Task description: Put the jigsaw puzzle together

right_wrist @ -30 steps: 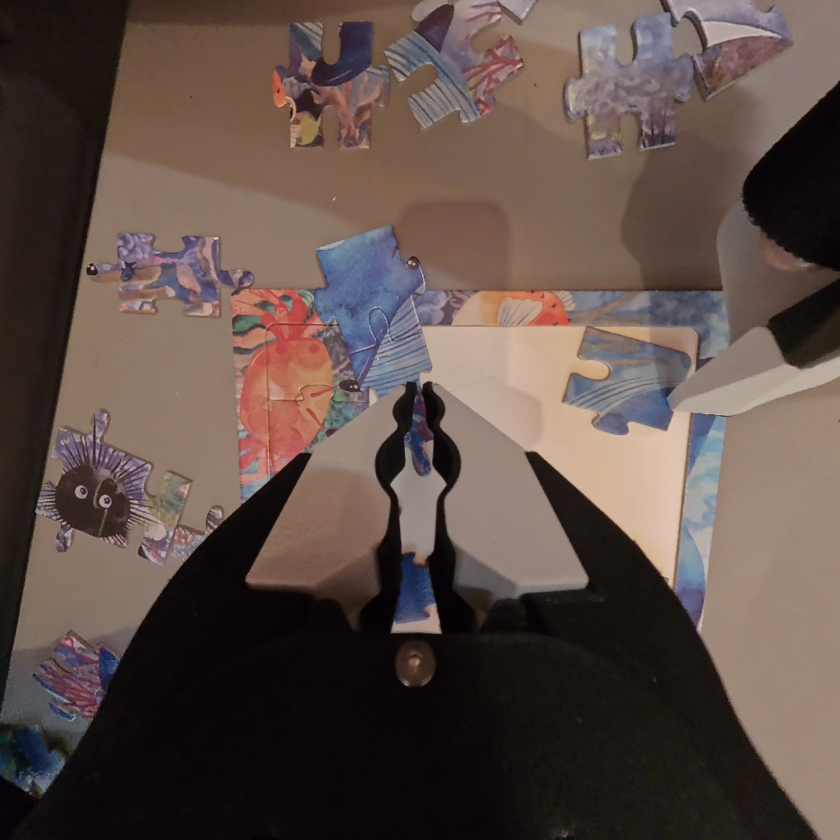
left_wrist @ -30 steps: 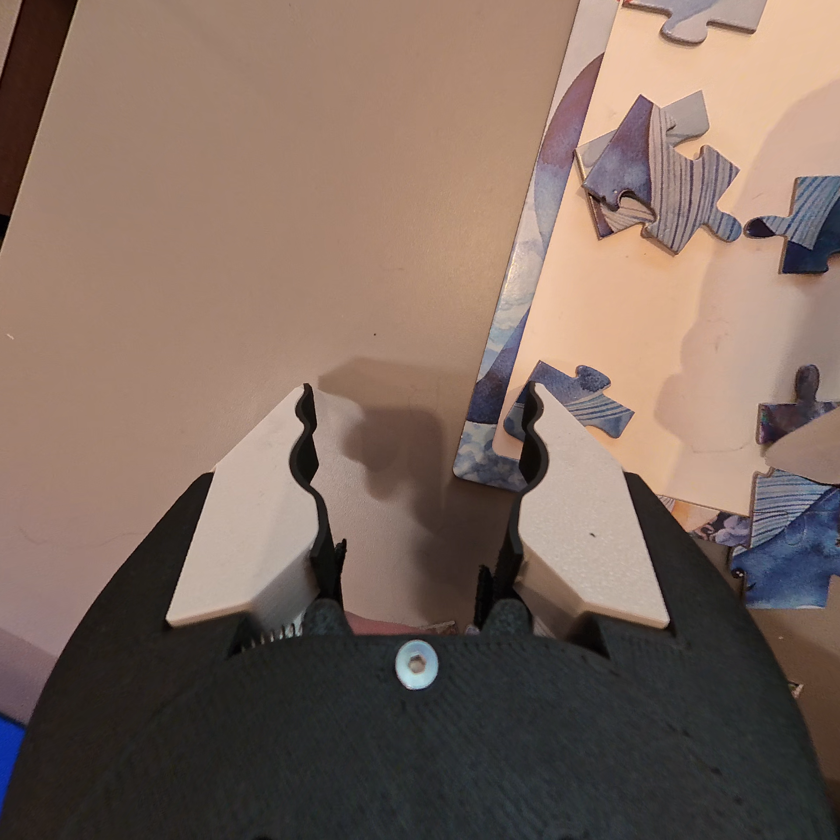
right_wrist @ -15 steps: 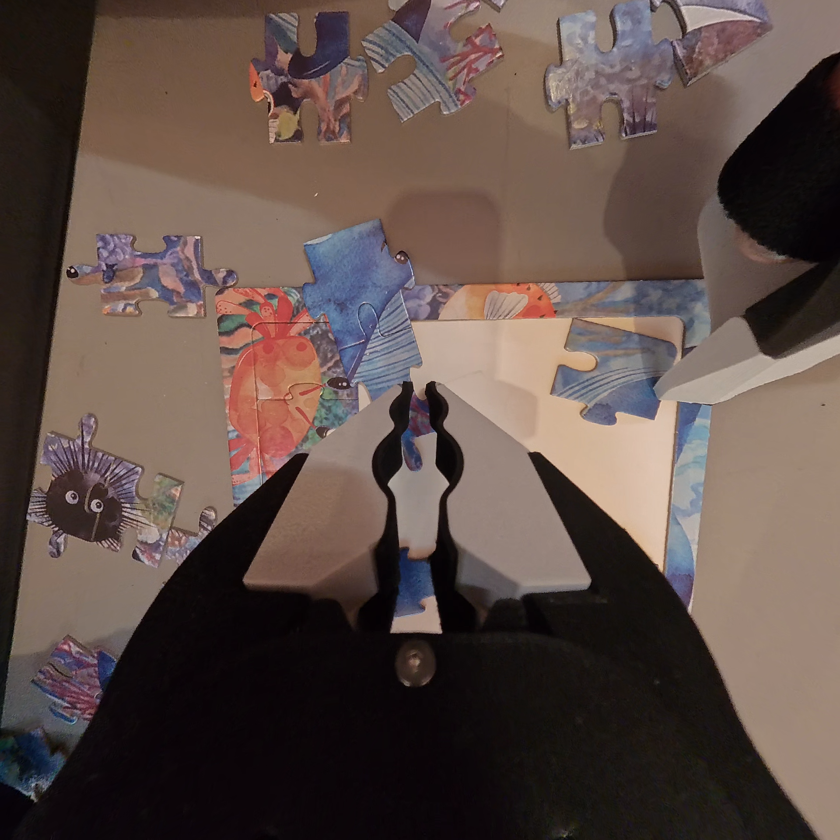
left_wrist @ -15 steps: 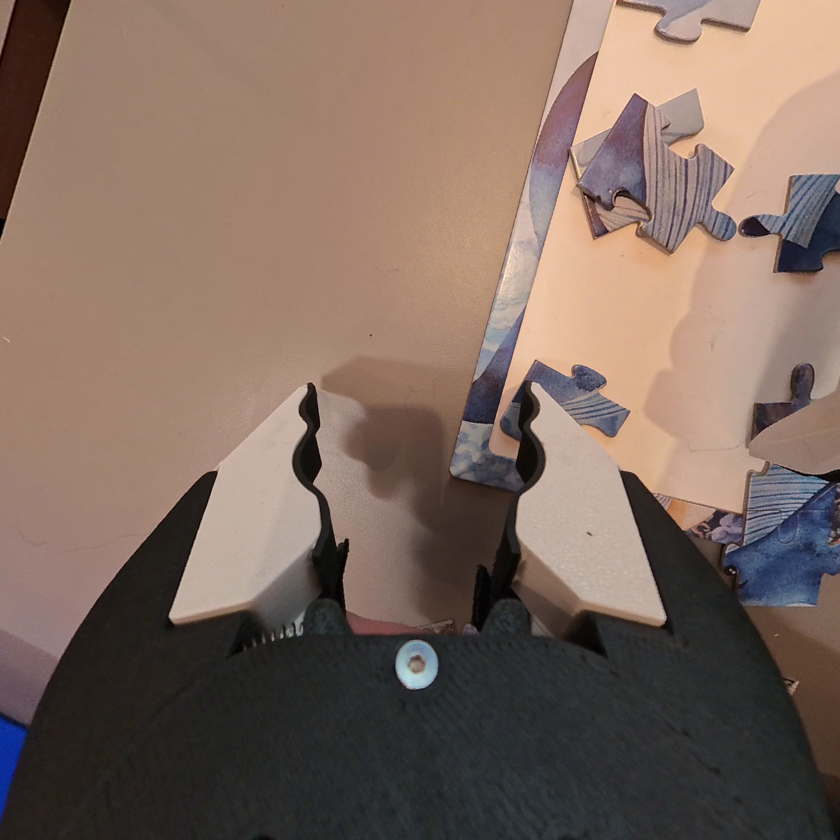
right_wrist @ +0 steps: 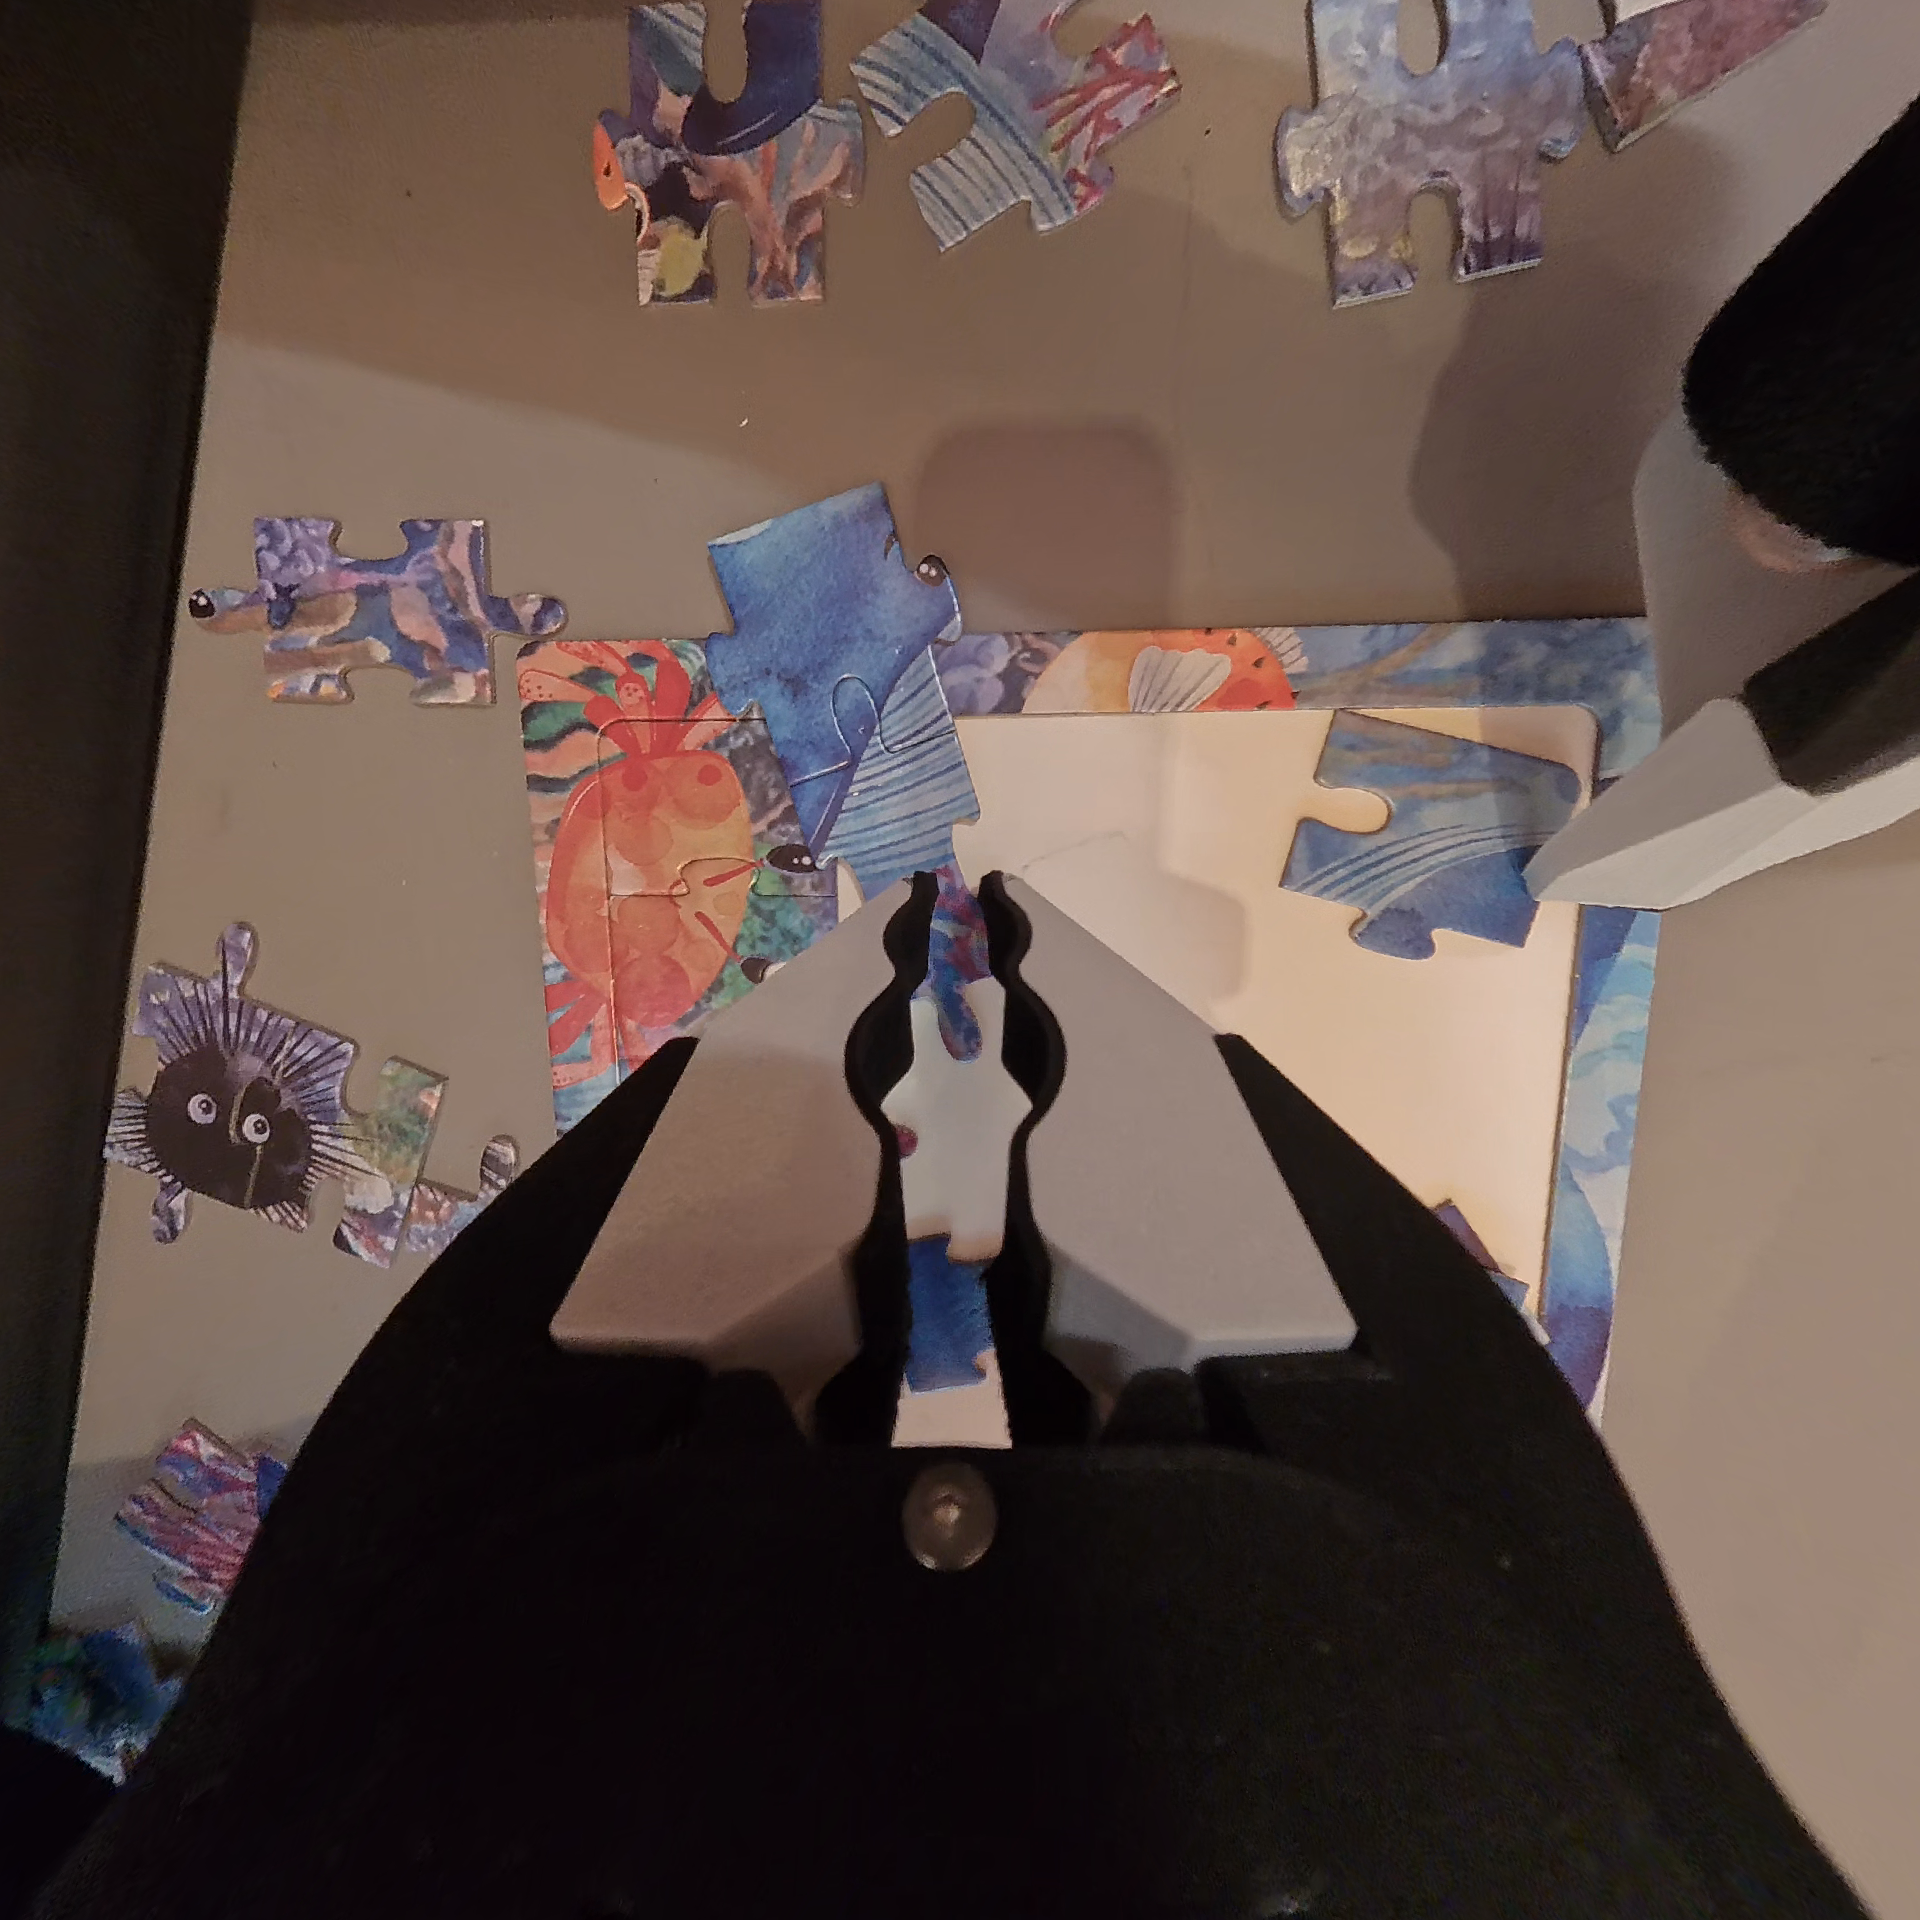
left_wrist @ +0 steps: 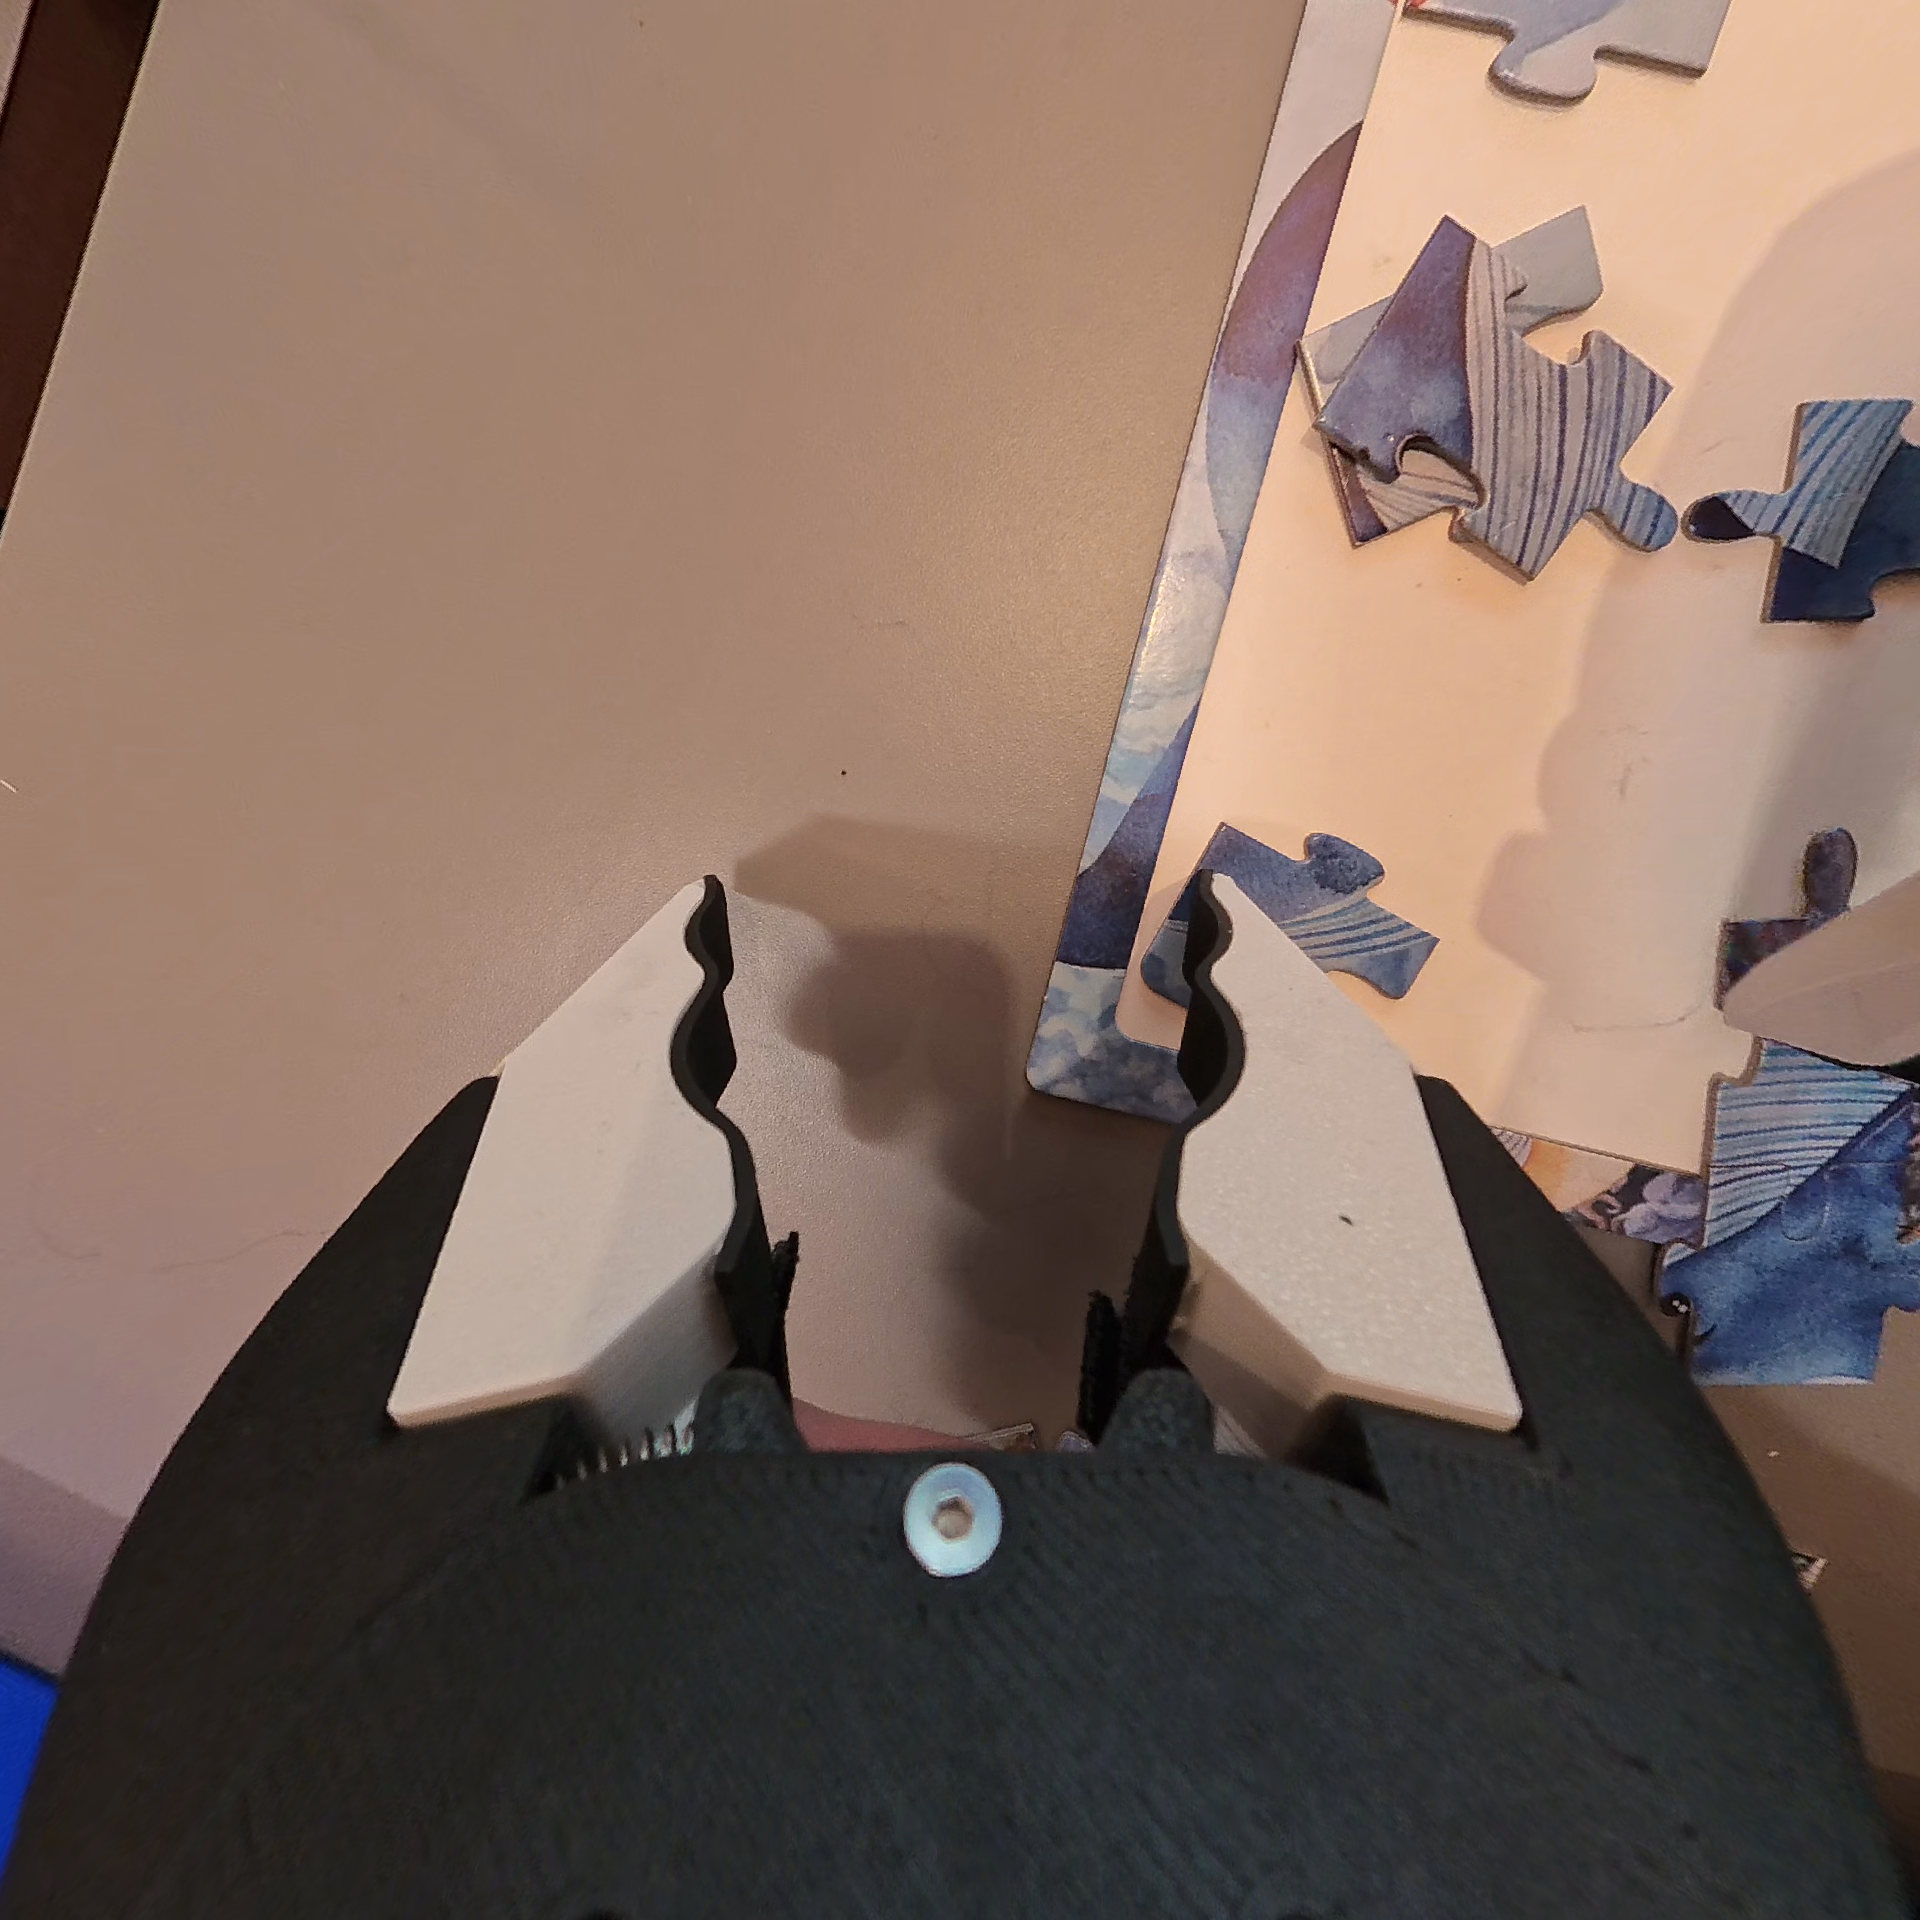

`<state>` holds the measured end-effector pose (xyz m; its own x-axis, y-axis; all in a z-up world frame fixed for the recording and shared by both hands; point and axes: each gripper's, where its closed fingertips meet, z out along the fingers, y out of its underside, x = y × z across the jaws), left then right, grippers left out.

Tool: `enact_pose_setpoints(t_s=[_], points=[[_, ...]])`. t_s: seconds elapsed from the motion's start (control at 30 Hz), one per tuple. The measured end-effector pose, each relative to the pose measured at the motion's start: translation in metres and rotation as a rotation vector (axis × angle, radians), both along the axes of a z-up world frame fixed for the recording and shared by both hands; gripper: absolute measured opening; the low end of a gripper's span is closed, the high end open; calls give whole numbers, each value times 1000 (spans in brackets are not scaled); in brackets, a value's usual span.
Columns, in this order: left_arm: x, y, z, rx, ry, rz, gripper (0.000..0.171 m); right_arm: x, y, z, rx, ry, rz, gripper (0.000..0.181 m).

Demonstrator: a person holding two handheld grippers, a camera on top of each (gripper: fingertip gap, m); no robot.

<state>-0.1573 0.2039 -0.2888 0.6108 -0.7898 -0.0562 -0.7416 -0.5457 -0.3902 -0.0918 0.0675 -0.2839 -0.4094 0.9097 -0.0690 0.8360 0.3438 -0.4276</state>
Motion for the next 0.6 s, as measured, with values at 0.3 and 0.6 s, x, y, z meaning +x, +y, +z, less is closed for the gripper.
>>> enact_pose_setpoints(t_s=[0.3, 0.6], points=[[0, 0, 0, -1, -5, -1, 86, -4, 10, 7, 1, 41, -53, 29], [0, 0, 0, 0, 2, -5, 85, -2, -15, 0, -68, 8, 23, 50]])
